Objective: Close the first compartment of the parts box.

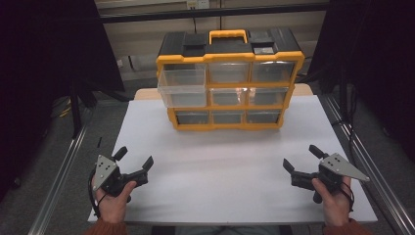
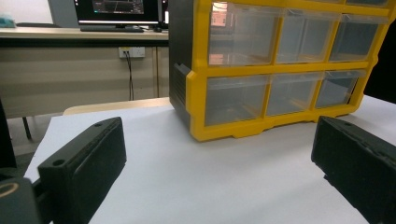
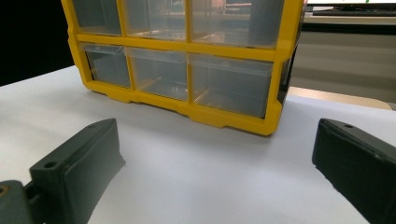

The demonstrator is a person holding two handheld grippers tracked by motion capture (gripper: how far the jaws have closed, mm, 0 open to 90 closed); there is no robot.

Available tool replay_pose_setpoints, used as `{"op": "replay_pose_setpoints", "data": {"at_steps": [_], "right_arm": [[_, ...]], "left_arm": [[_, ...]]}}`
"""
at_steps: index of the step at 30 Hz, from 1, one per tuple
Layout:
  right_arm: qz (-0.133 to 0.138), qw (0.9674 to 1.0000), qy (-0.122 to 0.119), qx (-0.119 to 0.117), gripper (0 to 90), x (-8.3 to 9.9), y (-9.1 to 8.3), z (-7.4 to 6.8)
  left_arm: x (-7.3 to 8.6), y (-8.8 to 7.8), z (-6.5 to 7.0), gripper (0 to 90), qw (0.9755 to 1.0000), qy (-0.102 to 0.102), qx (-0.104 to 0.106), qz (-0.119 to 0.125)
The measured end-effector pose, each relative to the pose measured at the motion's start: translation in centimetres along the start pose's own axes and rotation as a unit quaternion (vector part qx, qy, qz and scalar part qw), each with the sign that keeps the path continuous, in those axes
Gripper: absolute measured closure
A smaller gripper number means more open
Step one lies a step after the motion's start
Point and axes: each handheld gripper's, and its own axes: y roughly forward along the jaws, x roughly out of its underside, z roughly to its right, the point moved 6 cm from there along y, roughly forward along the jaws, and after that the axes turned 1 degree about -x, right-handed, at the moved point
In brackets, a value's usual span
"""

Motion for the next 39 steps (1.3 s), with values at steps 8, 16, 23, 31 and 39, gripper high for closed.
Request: {"op": "replay_pose_setpoints", "data": {"at_steps": [8,16,23,31,39], "right_arm": [[-0.002,1.0000,0.002,0.000,0.9,0.2,0.1,0.2],[-0.003,1.0000,0.005,0.002,1.0,0.2,0.0,0.2],[-0.003,1.0000,0.003,-0.001,0.9,0.2,0.1,0.1],[-0.001,1.0000,0.003,0.001,0.8,0.2,0.2,0.2],[0.001,1.0000,0.003,-0.005,0.5,0.1,0.1,0.1]], "left_arm": [[-0.2,0.2,0.0,5.1,1.0000,-0.004,-0.002,-0.008],[-0.9,0.3,0.8,4.3,0.9999,0.008,0.008,-0.009],[-1.2,0.2,1.7,3.7,0.9991,-0.003,0.038,-0.019],[-2.7,0.3,3.7,3.9,0.9961,0.002,0.084,-0.029],[-3.5,0.6,5.2,4.0,0.9932,0.026,0.108,-0.036]]}}
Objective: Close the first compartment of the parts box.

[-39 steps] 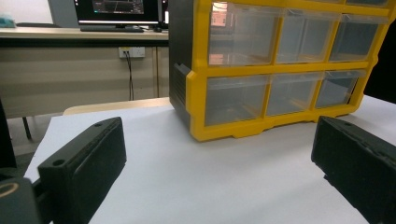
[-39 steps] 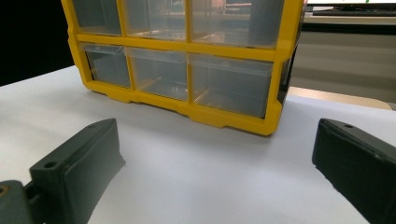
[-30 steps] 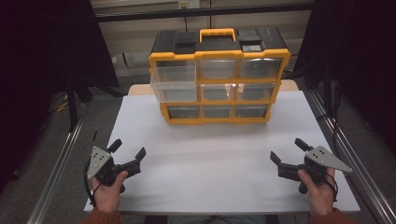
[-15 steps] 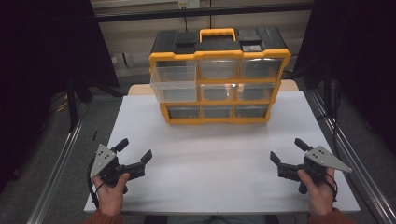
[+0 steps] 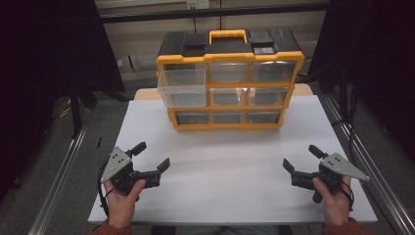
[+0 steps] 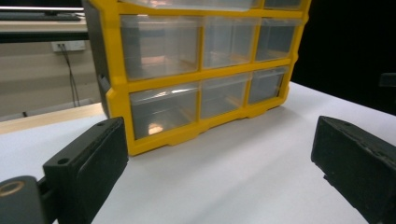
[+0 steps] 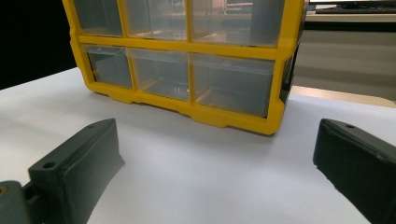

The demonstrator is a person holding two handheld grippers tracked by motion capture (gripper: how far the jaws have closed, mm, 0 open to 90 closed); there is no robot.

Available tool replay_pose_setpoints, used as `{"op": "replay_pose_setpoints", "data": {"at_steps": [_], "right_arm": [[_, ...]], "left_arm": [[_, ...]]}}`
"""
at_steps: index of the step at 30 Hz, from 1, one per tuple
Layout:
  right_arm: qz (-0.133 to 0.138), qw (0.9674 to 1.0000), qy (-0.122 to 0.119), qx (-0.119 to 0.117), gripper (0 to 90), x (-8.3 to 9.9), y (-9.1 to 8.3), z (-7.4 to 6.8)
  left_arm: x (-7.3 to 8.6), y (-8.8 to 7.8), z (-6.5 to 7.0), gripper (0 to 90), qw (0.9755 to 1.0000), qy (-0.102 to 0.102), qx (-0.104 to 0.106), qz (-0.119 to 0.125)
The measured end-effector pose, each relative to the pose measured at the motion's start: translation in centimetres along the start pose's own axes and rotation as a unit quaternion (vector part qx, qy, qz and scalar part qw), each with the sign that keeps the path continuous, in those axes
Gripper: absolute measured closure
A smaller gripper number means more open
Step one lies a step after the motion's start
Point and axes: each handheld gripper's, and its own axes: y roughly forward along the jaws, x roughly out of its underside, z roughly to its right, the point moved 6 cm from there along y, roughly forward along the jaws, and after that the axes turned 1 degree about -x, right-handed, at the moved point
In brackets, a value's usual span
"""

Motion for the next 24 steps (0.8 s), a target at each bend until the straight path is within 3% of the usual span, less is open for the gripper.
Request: {"op": "replay_pose_setpoints", "data": {"at_steps": [6,9,16,17,20,24], "right_arm": [[-0.003,1.0000,0.000,-0.001,0.5,0.1,0.0,-0.1],[-0.001,1.0000,0.001,-0.002,0.4,0.1,0.2,0.0],[-0.005,1.0000,0.002,-0.006,0.4,0.1,0.3,-0.2],[-0.004,1.0000,0.002,-0.006,0.4,0.1,0.3,-0.2],[-0.005,1.0000,-0.001,-0.006,0.3,0.1,0.4,-0.2],[-0.004,1.0000,-0.002,-0.007,0.4,0.1,0.4,-0.2]], "left_arm": [[-0.8,0.4,0.3,3.2,1.0000,0.000,0.006,0.003],[-1.7,0.9,0.5,2.8,0.9998,0.010,0.014,0.011],[-3.2,2.4,1.4,3.3,0.9990,0.012,0.038,0.018],[-3.6,2.9,1.6,4.0,0.9987,0.022,0.043,0.017],[-4.0,3.3,1.9,4.4,0.9985,0.019,0.047,0.021],[-5.0,4.4,2.3,6.2,0.9979,0.030,0.053,0.022]]}}
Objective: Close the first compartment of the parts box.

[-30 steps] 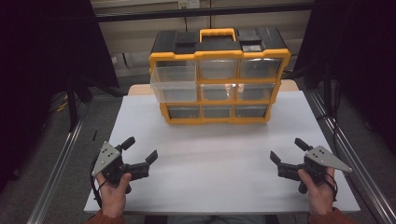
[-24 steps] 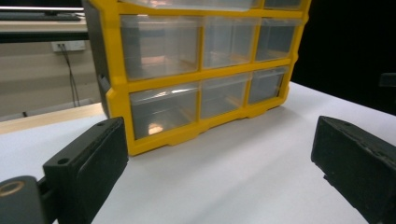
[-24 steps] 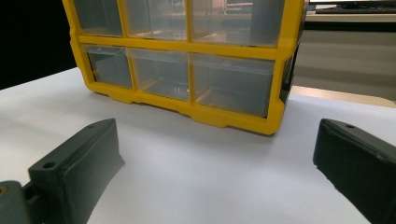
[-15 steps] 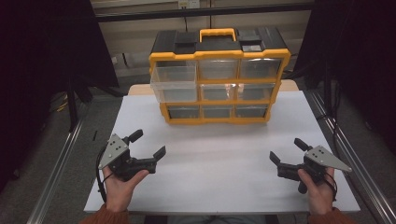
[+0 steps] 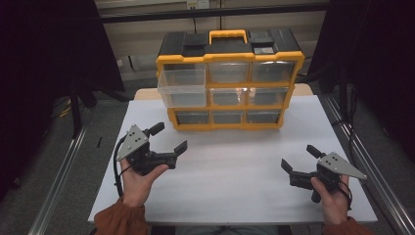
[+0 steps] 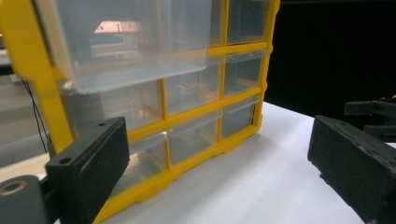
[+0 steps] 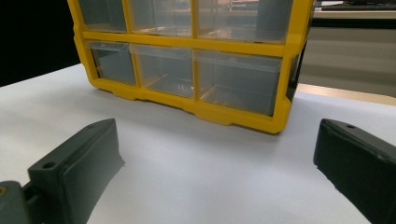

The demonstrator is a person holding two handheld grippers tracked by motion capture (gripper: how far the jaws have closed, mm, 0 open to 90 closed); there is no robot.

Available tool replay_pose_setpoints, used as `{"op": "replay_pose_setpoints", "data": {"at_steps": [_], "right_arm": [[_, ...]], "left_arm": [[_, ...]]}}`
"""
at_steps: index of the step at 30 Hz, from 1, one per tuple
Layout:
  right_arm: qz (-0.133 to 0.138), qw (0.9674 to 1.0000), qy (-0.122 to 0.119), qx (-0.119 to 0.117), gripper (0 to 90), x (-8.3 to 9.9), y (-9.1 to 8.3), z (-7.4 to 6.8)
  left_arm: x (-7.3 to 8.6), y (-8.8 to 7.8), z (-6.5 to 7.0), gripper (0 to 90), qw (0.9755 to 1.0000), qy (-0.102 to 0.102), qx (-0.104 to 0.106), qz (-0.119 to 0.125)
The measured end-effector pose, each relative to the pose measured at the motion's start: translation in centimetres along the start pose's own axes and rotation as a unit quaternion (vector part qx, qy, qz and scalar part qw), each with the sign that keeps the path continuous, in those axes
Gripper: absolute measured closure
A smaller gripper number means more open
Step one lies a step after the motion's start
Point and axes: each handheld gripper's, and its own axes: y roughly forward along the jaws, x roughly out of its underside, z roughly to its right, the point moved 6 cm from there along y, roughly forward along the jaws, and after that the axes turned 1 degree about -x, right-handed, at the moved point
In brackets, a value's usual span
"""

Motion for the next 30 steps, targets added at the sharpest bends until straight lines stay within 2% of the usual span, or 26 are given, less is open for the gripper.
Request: {"op": "replay_pose_setpoints", "data": {"at_steps": [1,3,5,8,10,12,13,14,15,18,20,22,23,26,27,30], "right_arm": [[0.000,1.0000,0.000,0.000,0.4,0.0,0.0,0.0],[-0.001,1.0000,0.000,0.001,0.4,0.0,0.0,0.0],[-0.002,1.0000,0.001,0.000,0.3,0.0,-0.1,-0.1],[-0.002,1.0000,0.000,-0.001,0.4,0.0,-0.1,-0.1],[-0.002,1.0000,-0.001,-0.002,0.4,0.0,-0.1,-0.1],[0.000,1.0000,-0.002,-0.003,0.3,-0.1,-0.1,-0.4],[0.000,1.0000,-0.002,-0.003,0.3,-0.1,-0.1,-0.4],[0.000,1.0000,-0.004,-0.003,0.3,-0.1,-0.1,-0.4],[-0.001,1.0000,-0.004,-0.005,0.3,-0.1,-0.1,-0.5],[-0.001,1.0000,-0.005,-0.005,0.3,-0.2,-0.1,-0.5],[-0.002,1.0000,-0.004,-0.004,0.3,-0.1,-0.1,-0.5],[-0.001,1.0000,-0.004,-0.004,0.3,-0.1,-0.1,-0.5],[-0.002,1.0000,-0.003,-0.004,0.3,-0.1,-0.1,-0.4],[0.000,1.0000,-0.003,-0.006,0.3,-0.1,-0.1,-0.5],[0.001,1.0000,-0.004,-0.007,0.2,-0.2,-0.1,-0.5],[0.003,1.0000,-0.003,-0.009,0.1,-0.2,-0.1,-0.6]], "left_arm": [[-0.1,0.3,0.1,7.1,1.0000,-0.006,0.000,0.004],[-0.3,0.5,0.0,10.5,0.9999,-0.004,0.008,0.004],[-0.5,0.5,0.1,14.6,0.9999,-0.006,0.009,0.013],[-0.4,0.6,0.3,19.4,0.9999,-0.003,0.008,0.015],[-0.3,0.4,0.4,24.1,0.9997,-0.005,0.014,0.019],[-0.4,0.2,0.5,27.6,0.9997,0.008,0.017,0.016],[-0.5,0.1,0.5,27.6,0.9997,0.009,0.017,0.017],[-0.6,0.0,0.5,32.6,0.9996,0.011,0.014,0.024],[-0.9,-0.3,0.4,33.1,0.9995,0.012,0.014,0.024],[-1.2,-0.5,0.2,38.8,0.9994,0.012,0.012,0.029],[-1.5,-0.6,0.1,42.9,0.9993,0.011,0.019,0.031],[-1.6,-0.6,0.0,47.1,0.9992,0.007,0.014,0.036],[-1.7,-0.6,0.0,47.1,0.9991,0.004,0.019,0.036],[-1.8,-0.5,0.0,57.5,0.9990,0.012,0.025,0.036],[-1.9,-0.4,0.2,62.6,0.9987,0.017,0.033,0.034],[-2.1,-0.3,0.4,67.4,0.9985,0.020,0.039,0.034]]}}
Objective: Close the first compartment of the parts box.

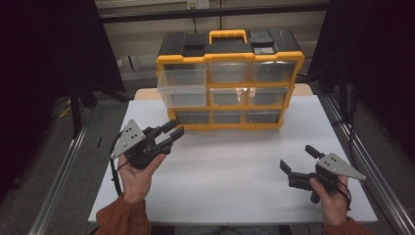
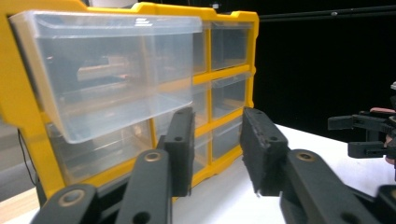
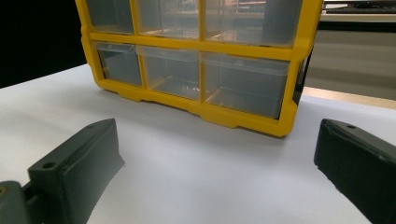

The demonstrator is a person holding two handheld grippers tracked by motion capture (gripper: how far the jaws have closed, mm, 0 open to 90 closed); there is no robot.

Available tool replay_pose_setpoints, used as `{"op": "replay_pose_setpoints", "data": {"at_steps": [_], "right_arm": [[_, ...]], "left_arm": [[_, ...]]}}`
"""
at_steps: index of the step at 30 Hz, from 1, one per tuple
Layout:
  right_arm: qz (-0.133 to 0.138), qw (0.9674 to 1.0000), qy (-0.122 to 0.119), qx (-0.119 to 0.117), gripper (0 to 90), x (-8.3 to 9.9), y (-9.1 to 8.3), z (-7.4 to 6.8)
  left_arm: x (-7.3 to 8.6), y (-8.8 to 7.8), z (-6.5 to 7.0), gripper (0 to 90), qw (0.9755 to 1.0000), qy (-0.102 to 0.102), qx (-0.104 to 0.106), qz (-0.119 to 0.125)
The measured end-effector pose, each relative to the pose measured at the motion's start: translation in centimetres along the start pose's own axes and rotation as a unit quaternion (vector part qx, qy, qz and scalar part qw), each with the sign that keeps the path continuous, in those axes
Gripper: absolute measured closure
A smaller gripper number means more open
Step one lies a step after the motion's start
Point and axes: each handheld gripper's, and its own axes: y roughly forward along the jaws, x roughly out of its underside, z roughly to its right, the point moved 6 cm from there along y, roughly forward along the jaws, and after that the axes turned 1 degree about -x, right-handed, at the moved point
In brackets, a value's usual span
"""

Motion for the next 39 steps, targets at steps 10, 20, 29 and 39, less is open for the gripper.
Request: {"op": "replay_pose_setpoints", "data": {"at_steps": [10,20,29,39], "right_arm": [[0.000,1.0000,0.000,-0.002,0.0,0.0,0.0,0.0],[0.000,1.0000,-0.001,-0.003,0.0,0.0,-0.1,0.0],[0.003,1.0000,0.001,-0.002,0.0,-0.1,-0.1,-0.1],[0.002,1.0000,0.000,-0.003,0.0,0.0,-0.1,-0.1]], "left_arm": [[-0.7,1.2,-0.3,84.4,0.9998,-0.006,0.015,0.007],[-1.0,2.1,-0.6,90.0,0.9999,-0.002,0.013,0.002],[-1.8,2.6,-1.4,90.0,1.0000,-0.002,0.005,0.006],[-1.7,3.3,-2.4,90.0,1.0000,-0.002,-0.006,0.005]]}}
